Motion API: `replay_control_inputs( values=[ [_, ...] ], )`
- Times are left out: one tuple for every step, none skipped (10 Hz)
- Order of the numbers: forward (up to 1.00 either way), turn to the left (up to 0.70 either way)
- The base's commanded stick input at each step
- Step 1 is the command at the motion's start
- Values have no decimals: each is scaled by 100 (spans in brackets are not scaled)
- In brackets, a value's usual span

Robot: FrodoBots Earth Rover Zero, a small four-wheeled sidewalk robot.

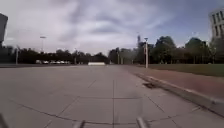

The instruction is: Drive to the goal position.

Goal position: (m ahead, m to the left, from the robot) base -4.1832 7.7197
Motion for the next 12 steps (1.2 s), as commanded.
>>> replay_control_inputs(
  values=[
    [100,0],
    [100,0],
    [100,0],
    [100,0],
    [100,0],
    [100,0],
    [100,0],
    [100,0],
    [100,0],
    [100,12],
    [100,27],
    [100,23]
  ],
)
